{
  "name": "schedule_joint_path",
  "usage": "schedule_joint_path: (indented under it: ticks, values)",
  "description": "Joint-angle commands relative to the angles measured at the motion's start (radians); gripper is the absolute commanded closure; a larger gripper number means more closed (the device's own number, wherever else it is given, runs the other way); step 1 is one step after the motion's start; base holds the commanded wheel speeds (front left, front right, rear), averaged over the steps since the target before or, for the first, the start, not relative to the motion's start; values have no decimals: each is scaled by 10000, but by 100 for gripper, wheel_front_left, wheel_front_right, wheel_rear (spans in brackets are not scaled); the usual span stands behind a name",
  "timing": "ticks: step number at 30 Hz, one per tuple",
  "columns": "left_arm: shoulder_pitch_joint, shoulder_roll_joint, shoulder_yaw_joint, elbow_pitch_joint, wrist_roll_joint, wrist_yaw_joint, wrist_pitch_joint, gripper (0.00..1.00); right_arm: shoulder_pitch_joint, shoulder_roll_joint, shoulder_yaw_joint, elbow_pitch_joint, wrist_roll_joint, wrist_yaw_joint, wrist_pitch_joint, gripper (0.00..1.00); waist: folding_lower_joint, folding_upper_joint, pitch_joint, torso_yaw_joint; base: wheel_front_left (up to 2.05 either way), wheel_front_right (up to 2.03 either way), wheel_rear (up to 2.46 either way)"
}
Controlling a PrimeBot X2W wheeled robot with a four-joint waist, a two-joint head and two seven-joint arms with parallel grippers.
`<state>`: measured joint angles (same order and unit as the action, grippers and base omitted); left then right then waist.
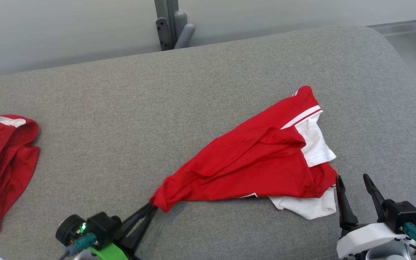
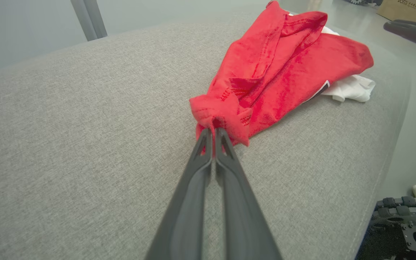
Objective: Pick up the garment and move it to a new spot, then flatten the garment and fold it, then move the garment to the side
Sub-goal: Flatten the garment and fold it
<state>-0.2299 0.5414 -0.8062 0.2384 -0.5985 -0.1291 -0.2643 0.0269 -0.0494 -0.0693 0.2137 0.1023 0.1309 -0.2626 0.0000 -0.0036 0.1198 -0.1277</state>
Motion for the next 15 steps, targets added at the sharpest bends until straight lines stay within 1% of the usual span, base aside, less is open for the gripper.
schedule_joint_path:
  ticks: [1, 4, 5, 7, 8, 9, 10, 11, 13, 15]
  values:
    - [187, -38, -122, -50, 257, -17, -1, 80, 134, -27, -17, -32, -89, -3, -34, 0, 0, 36, -35, 12, 0, 0, 0]
    - [232, 103, -791, -161, 628, -17, -1, 84, 110, -24, 3, -53, -140, -3, -34, 0, 0, 36, -57, 43, 0, 0, 0]
    - [206, 136, -1025, -156, 695, -18, -1, 84, 100, -27, 10, -48, -135, -3, -34, 0, 0, 36, -58, 53, 0, 0, 0]
    - [59, 219, -1447, -99, 764, -18, -3, 80, 78, -27, 38, -45, -156, -3, -34, 0, 0, 36, -65, 65, 0, 0, 0]
    - [-37, 241, -1537, -58, 767, -18, -1, 70, 75, -27, 47, -45, -160, -3, -34, 0, 0, 36, -67, 74, 0, 0, 0]
    - [-84, 247, -1600, 1, 733, -18, -3, 53, 72, -29, 47, -42, -160, -3, -34, 0, 0, 36, -68, 84, 0, 0, 0]
    - [-111, 237, -1552, 94, 730, -18, -1, 16, 68, -27, 50, -41, -156, -3, -34, 0, 0, 36, -62, 94, 0, 0, 0]
    - [-110, 203, -1477, 193, 732, -18, -1, 0, 61, -27, 62, -38, -155, -3, -34, 0, 0, 36, -55, 101, 0, 0, 0]
    - [-32, 81, -1262, 430, 533, -18, -1, 0, 45, -27, 83, -24, -146, -3, -34, 0, 0, 36, -50, 97, 0, 0, 0]
    - [124, -54, -695, 680, 329, -18, -3, 0, 63, -29, 76, -20, -132, -3, -34, 0, 0, 36, -62, 81, 0, 0, 0]
